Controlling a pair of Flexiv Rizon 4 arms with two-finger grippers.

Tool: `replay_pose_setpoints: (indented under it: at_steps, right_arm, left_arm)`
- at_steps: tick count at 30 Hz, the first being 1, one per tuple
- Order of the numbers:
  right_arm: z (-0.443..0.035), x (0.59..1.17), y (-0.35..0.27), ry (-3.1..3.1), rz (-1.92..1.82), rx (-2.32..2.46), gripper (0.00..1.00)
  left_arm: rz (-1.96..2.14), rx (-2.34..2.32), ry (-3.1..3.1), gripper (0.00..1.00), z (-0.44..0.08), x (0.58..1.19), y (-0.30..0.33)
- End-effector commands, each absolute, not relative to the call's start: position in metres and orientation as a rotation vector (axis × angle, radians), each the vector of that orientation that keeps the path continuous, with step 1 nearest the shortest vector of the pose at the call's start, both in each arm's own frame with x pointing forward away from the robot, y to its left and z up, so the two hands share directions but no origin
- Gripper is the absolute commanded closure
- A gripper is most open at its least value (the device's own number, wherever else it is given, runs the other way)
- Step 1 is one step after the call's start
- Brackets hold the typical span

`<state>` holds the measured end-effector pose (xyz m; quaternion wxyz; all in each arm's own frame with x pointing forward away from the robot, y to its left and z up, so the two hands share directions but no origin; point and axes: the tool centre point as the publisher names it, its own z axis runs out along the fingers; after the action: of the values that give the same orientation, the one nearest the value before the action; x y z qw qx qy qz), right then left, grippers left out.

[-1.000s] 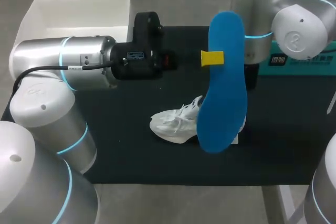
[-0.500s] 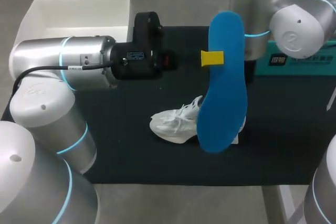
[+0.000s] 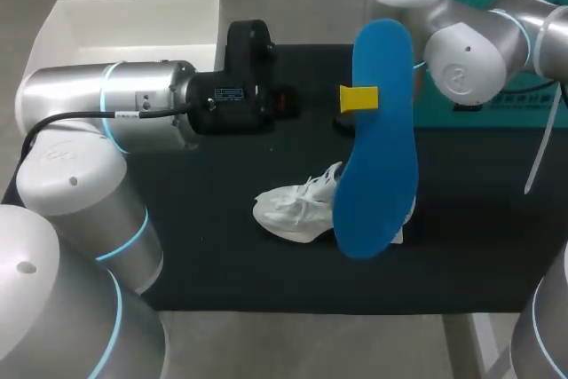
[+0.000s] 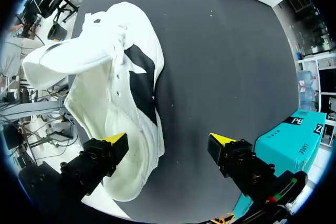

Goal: Take the shoe out of the shoebox, open the shoe tongue, remove and reinsert the insole, then place the shoe into the shoebox

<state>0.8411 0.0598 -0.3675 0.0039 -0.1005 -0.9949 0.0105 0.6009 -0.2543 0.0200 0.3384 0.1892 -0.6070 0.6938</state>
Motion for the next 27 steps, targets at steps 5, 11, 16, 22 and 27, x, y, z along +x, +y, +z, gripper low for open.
replay_pose_setpoints:
  at_steps: [5,11,16,22,27]
  right_arm:
    - [-0.397,0.852,0.081,-3.079,0.001,-0.268,0.07]
    - [-0.401,0.838,0.086,-3.039,-0.063,-0.192,1.0]
    - [-0.401,0.838,0.086,-3.039,-0.063,-0.192,1.0]
    - [-0.401,0.838,0.086,-3.039,-0.063,-0.192,1.0]
    - [-0.396,0.839,0.084,-3.04,-0.098,-0.263,1.0]
  left_arm:
    - [1.809,0.492,-1.578,1.0,0.02,0.602,-0.259]
    - [1.809,0.492,-1.578,1.0,0.02,0.602,-0.259]
    - [1.809,0.492,-1.578,1.0,0.02,0.602,-0.259]
    - [1.809,0.492,-1.578,1.0,0.02,0.602,-0.259]
    - [1.809,0.492,-1.578,1.0,0.02,0.602,-0.259]
